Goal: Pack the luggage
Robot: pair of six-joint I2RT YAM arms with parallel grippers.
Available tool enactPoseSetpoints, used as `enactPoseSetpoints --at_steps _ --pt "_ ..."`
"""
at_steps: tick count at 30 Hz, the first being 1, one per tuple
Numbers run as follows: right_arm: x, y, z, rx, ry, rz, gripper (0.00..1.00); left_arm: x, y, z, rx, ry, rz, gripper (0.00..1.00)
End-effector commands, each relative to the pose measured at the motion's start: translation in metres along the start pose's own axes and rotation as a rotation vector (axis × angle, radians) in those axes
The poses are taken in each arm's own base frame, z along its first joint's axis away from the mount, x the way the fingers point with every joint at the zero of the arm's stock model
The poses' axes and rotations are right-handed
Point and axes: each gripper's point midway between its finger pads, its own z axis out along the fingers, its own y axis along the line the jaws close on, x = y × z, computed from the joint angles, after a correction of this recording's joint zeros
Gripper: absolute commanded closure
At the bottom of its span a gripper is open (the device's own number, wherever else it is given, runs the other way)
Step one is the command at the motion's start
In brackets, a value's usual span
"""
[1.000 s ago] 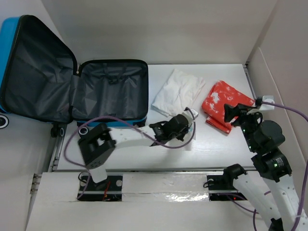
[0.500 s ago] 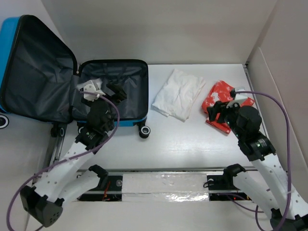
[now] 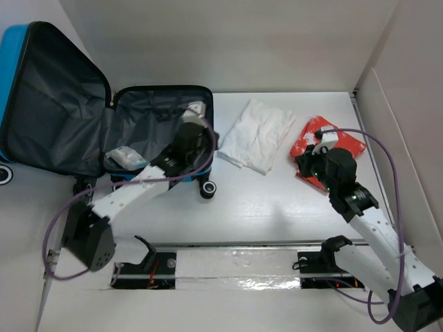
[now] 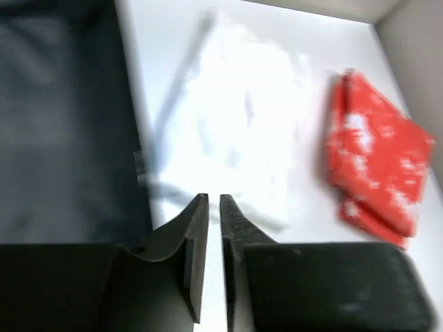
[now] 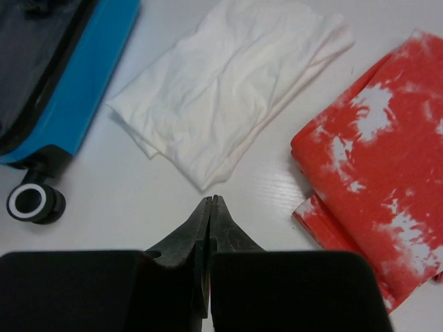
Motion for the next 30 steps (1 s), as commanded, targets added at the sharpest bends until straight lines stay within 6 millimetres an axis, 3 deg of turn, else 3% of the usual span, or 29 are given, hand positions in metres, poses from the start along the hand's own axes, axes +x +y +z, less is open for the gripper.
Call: enactPoseSetpoints --at_steps 1,2,3,4,5,6,7,8,9,10,11,12,13,14,16,17,23,25,30 --pt "-0.007 0.009 0.006 -0.041 -0.045 0.007 1.0 0.023 -0.065 0.038 0.129 0.101 0.116 0.88" --pt "-0.006 0.008 0.005 -0.034 -0.046 0.009 1.0 0.004 -0.083 0.049 0.151 0.077 0.114 0.8" --pt "-0.01 0.007 -0.001 -0.03 -0.064 0.01 1.0 0.011 -0.088 0.061 0.16 0.11 0.128 0.71" --pt "-0.01 0.005 -0.005 -0.022 -0.064 0.009 1.0 0.036 -0.085 0.085 0.142 0.172 0.161 0.6" --pt "-0.01 0.002 -0.008 -0.006 -0.07 0.005 1.0 0.012 -0.103 0.097 0.158 0.13 0.161 0.54" --pt "-0.012 0.001 -0.013 0.0 -0.082 0.004 1.0 0.024 -0.098 0.109 0.122 0.176 0.188 0.45" --pt "-0.015 0.0 -0.021 0.003 -0.1 0.007 1.0 0.051 -0.09 0.136 0.085 0.24 0.219 0.36" --pt "-0.016 -0.001 -0.025 0.009 -0.106 0.013 1.0 0.025 -0.108 0.148 0.094 0.198 0.227 0.33" --pt "-0.014 -0.001 -0.027 0.007 -0.106 0.019 0.99 0.037 -0.097 0.16 0.054 0.258 0.25 0.29" --pt "-0.016 0.001 -0.032 -0.005 -0.12 0.026 0.96 0.068 -0.082 0.186 0.014 0.328 0.273 0.22" --pt "-0.013 0.003 -0.033 -0.016 -0.117 0.039 0.87 0.034 -0.093 0.2 0.016 0.267 0.253 0.19" --pt "-0.006 0.003 -0.031 -0.019 -0.105 0.046 0.81 0.068 -0.07 0.219 -0.04 0.355 0.27 0.18" --pt "-0.005 0.006 -0.03 -0.032 -0.106 0.051 0.75 0.065 -0.066 0.229 -0.052 0.35 0.261 0.16" --pt "0.0 0.007 -0.029 -0.037 -0.092 0.058 0.63 0.046 -0.07 0.237 -0.049 0.31 0.243 0.15" --pt "0.008 0.008 -0.027 -0.044 -0.067 0.057 0.56 0.053 -0.045 0.255 -0.092 0.321 0.212 0.14" --pt "0.01 0.009 -0.026 -0.054 -0.062 0.059 0.56 0.049 -0.034 0.26 -0.108 0.318 0.186 0.13" --pt "0.015 0.01 -0.028 -0.065 -0.079 0.067 0.56 0.079 -0.007 0.26 -0.182 0.357 0.206 0.15" --pt "0.017 0.01 -0.027 -0.064 -0.075 0.07 0.56 0.082 -0.008 0.257 -0.196 0.349 0.23 0.16" --pt "0.019 0.012 -0.028 -0.08 -0.065 0.066 0.56 0.122 0.007 0.249 -0.224 0.448 0.26 0.28"
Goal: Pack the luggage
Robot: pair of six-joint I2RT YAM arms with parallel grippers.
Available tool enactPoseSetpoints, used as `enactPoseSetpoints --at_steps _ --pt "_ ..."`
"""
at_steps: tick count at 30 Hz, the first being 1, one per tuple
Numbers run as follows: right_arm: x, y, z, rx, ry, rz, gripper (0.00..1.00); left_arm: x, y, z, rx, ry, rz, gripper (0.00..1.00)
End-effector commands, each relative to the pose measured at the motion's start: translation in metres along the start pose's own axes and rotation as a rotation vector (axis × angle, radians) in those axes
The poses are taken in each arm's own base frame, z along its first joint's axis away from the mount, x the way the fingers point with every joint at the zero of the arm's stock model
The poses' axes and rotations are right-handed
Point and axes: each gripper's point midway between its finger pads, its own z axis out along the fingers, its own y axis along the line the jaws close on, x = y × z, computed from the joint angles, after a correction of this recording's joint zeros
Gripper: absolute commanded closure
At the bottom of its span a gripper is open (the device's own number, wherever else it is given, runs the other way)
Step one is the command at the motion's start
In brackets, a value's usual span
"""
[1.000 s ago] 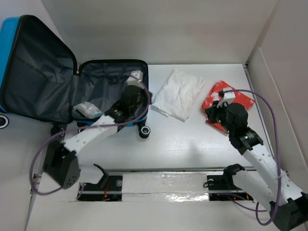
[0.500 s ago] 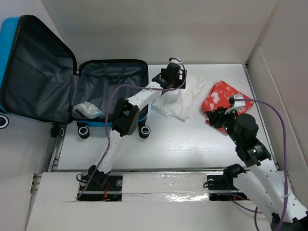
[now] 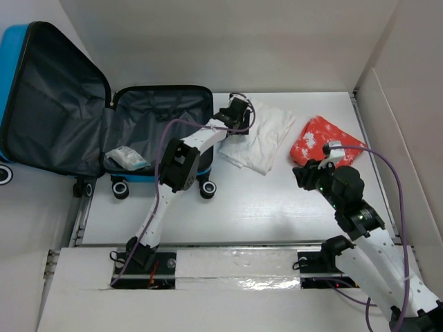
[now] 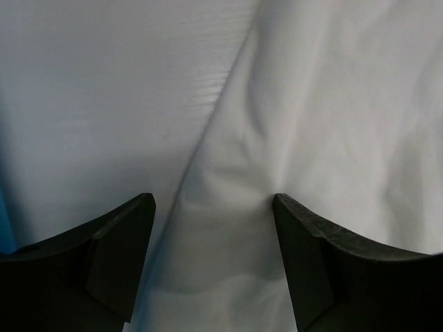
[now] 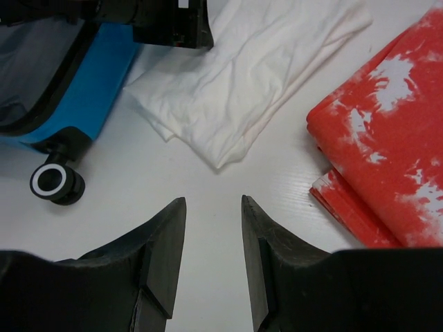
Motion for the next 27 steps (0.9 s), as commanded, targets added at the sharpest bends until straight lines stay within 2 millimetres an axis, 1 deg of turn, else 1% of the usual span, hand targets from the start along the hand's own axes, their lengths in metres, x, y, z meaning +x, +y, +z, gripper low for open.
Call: enactPoseSetpoints --at_steps 1,2,3,4,5,6,7,8,9,10,11,12,13,14,15,16,18,19,20,21,22,23,24,25,27 --pt "-0.013 0.008 -0.004 -0.035 -0.051 0.003 0.56 0.012 -0.013 -0.019 0.029 0.034 0.024 0.35" --pt "-0.014 0.008 -0.005 -0.033 -0.058 0.005 0.56 0.037 -0.01 -0.015 0.042 0.086 0.025 0.39" --pt "-0.016 0.008 -0.006 -0.035 -0.065 0.003 0.56 0.039 -0.013 -0.015 0.062 0.08 0.01 0.45" --pt "-0.017 0.009 -0.006 -0.041 -0.069 0.003 0.56 0.037 -0.016 -0.022 0.085 0.074 -0.009 0.58" --pt "-0.016 0.011 -0.005 -0.048 -0.065 0.001 0.56 0.062 -0.017 -0.022 0.119 0.128 -0.018 0.67" --pt "-0.017 0.012 -0.005 -0.053 -0.066 0.001 0.56 0.057 -0.025 -0.024 0.16 0.103 -0.066 0.77" --pt "-0.014 0.011 -0.004 -0.054 -0.058 0.0 0.56 0.05 -0.031 -0.036 0.199 0.085 -0.096 0.93" --pt "-0.012 0.012 -0.002 -0.056 -0.048 -0.005 0.56 0.074 -0.033 -0.039 0.241 0.138 -0.115 0.96" --pt "-0.01 0.011 -0.001 -0.055 -0.04 -0.007 0.56 0.073 -0.039 -0.048 0.289 0.123 -0.162 0.98" --pt "-0.009 0.011 0.0 -0.055 -0.037 -0.008 0.56 0.063 -0.05 -0.054 0.316 0.091 -0.178 0.99" --pt "-0.008 0.011 0.0 -0.057 -0.033 -0.011 0.56 0.073 -0.05 -0.056 0.333 0.114 -0.194 0.99" --pt "-0.009 0.012 0.0 -0.06 -0.034 -0.014 0.56 0.069 -0.055 -0.059 0.36 0.097 -0.213 0.98" --pt "-0.008 0.011 0.0 -0.06 -0.033 -0.016 0.56 0.066 -0.057 -0.064 0.373 0.092 -0.249 0.86" --pt "-0.008 0.012 -0.001 -0.061 -0.034 -0.017 0.56 0.072 -0.057 -0.065 0.38 0.103 -0.263 0.77" --pt "-0.008 0.014 -0.002 -0.073 -0.036 -0.023 0.56 0.069 -0.061 -0.066 0.401 0.091 -0.276 0.71" --pt "-0.008 0.014 -0.003 -0.073 -0.036 -0.024 0.56 0.069 -0.062 -0.067 0.41 0.093 -0.285 0.53" --pt "-0.008 0.014 -0.004 -0.074 -0.037 -0.024 0.56 0.069 -0.066 -0.066 0.426 0.094 -0.309 0.36" --pt "-0.008 0.015 -0.005 -0.077 -0.041 -0.024 0.56 0.075 -0.067 -0.062 0.43 0.111 -0.309 0.3" --pt "-0.008 0.015 -0.005 -0.077 -0.041 -0.023 0.56 0.071 -0.072 -0.062 0.449 0.114 -0.312 0.3" --pt "-0.008 0.016 -0.006 -0.081 -0.043 -0.02 0.56 0.074 -0.074 -0.059 0.452 0.128 -0.311 0.3" --pt "-0.009 0.016 -0.006 -0.081 -0.048 -0.017 0.56 0.074 -0.074 -0.055 0.446 0.129 -0.308 0.41" --pt "-0.011 0.016 -0.008 -0.084 -0.055 -0.015 0.56 0.066 -0.077 -0.054 0.449 0.11 -0.313 0.49" --pt "-0.014 0.017 -0.009 -0.083 -0.063 -0.014 0.56 0.068 -0.078 -0.052 0.451 0.122 -0.311 0.56" --pt "-0.019 0.018 -0.01 -0.086 -0.075 -0.014 0.56 0.068 -0.079 -0.049 0.45 0.126 -0.311 0.72" --pt "-0.025 0.019 -0.014 -0.086 -0.094 -0.012 0.56 0.064 -0.081 -0.048 0.455 0.118 -0.312 0.88"
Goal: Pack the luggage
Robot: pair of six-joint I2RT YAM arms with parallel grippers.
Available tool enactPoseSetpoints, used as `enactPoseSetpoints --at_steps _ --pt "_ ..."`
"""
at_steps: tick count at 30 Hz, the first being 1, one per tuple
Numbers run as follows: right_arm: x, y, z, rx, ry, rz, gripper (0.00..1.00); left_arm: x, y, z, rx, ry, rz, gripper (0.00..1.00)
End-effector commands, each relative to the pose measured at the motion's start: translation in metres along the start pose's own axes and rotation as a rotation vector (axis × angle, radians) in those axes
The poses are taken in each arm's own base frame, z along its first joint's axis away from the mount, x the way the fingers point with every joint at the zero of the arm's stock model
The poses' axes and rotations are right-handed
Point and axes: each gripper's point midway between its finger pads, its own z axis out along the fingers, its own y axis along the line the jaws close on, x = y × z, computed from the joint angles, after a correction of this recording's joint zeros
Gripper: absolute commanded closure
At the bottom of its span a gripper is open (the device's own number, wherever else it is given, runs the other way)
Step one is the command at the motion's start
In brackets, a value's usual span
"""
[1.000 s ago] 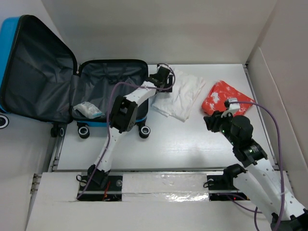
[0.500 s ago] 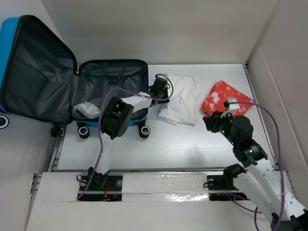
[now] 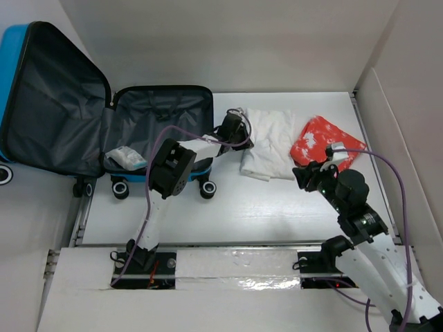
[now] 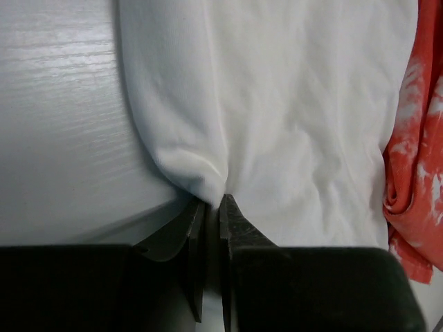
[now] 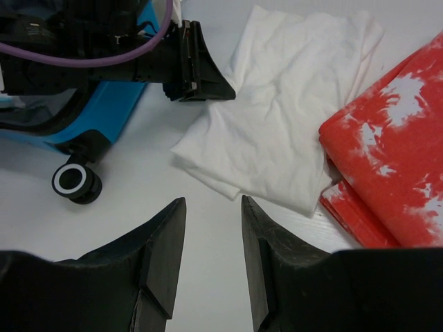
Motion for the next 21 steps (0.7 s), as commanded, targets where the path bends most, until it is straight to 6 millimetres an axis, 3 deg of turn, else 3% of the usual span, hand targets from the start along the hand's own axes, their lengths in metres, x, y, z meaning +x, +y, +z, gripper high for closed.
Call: enactPoseSetpoints --at_steps 1,3,6,9,11,13,14,15,17,18,19,21 --pt "-0.025 0.009 -0.006 -0.032 -0.074 -0.007 0.56 0.009 -0.004 0.004 0.01 0.046 -0.007 1.0" --pt "-0.032 0.011 -0.009 -0.039 -0.095 -0.009 0.57 0.003 -0.008 0.002 0.035 0.045 -0.005 1.0" --pt "-0.044 0.013 -0.013 -0.041 -0.124 -0.014 0.57 -0.019 -0.033 -0.014 0.092 0.003 0.028 1.0" --pt "-0.052 0.013 -0.016 -0.036 -0.146 -0.022 0.57 -0.06 -0.074 -0.047 0.161 -0.074 0.086 1.0" --pt "-0.056 0.013 -0.018 -0.033 -0.158 -0.023 0.57 -0.096 -0.111 -0.077 0.229 -0.146 0.147 1.0" --pt "-0.06 0.014 -0.021 -0.032 -0.172 -0.026 0.57 -0.112 -0.118 -0.094 0.22 -0.144 0.174 1.0" --pt "-0.062 0.014 -0.023 -0.032 -0.178 -0.026 0.57 -0.137 -0.132 -0.11 0.245 -0.185 0.208 1.0" --pt "-0.064 0.014 -0.024 -0.034 -0.184 -0.028 0.57 -0.14 -0.119 -0.114 0.204 -0.155 0.204 1.0" --pt "-0.07 0.015 -0.029 -0.037 -0.204 -0.03 0.56 -0.157 -0.117 -0.128 0.191 -0.169 0.217 1.0" --pt "-0.072 0.015 -0.03 -0.035 -0.211 -0.033 0.57 -0.164 -0.104 -0.133 0.168 -0.167 0.212 1.0" --pt "-0.074 0.015 -0.032 -0.033 -0.217 -0.034 0.57 -0.171 -0.103 -0.146 0.171 -0.18 0.206 1.0" --pt "-0.078 0.016 -0.035 -0.035 -0.233 -0.037 0.56 -0.169 -0.089 -0.156 0.18 -0.162 0.178 1.0"
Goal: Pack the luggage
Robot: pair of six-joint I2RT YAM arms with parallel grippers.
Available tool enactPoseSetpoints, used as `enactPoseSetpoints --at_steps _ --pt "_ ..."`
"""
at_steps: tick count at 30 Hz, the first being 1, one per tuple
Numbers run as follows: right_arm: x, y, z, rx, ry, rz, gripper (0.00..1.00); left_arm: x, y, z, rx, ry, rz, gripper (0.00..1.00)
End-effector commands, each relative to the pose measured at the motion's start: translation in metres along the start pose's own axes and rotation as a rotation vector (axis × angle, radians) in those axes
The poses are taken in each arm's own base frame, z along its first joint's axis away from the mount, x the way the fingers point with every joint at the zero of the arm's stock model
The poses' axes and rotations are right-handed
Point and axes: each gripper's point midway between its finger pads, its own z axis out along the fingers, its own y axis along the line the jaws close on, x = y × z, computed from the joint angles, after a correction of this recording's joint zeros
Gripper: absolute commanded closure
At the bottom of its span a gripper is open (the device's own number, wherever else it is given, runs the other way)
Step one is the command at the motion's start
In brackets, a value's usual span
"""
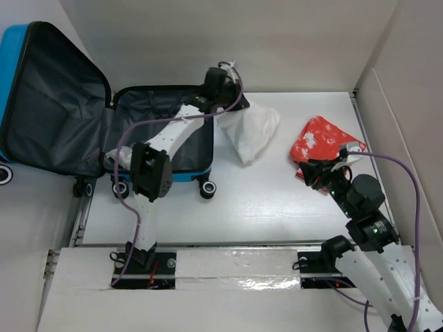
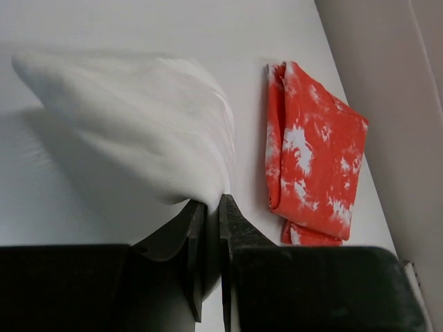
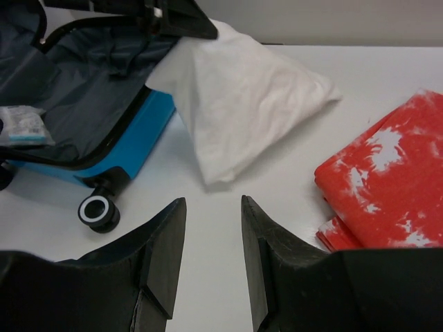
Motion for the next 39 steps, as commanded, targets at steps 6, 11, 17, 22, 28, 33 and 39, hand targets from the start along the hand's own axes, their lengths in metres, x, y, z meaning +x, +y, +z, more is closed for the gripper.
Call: enactPoseSetpoints --at_steps 6,11,17,22,28,33,39 --pt "-0.037 0.008 -0.012 -0.019 -0.099 -0.029 0.56 -0.075 0.028 -0.144 -0.05 -0.181 -0.003 1.0" --pt "-0.038 0.01 -0.014 -0.036 -0.116 -0.028 0.56 -0.072 0.117 -0.2 -0.185 -0.272 -0.13 1.0" --pt "-0.033 0.014 -0.013 -0.058 -0.099 -0.032 0.56 -0.041 0.209 -0.233 -0.286 -0.301 -0.244 1.0" --pt "-0.027 0.01 -0.011 -0.044 -0.086 -0.022 0.56 0.017 0.293 -0.243 -0.389 -0.231 -0.403 1.0" --pt "-0.011 0.005 0.002 -0.023 -0.042 -0.001 0.56 0.032 0.322 -0.265 -0.601 -0.229 -0.42 0.35" --pt "-0.005 -0.004 0.01 0.028 -0.043 0.033 0.86 -0.028 0.243 -0.27 -0.485 -0.374 -0.26 0.36" --pt "-0.058 -0.012 -0.003 0.118 -0.142 0.018 1.0 -0.048 0.037 -0.194 -0.232 -0.379 0.054 1.0"
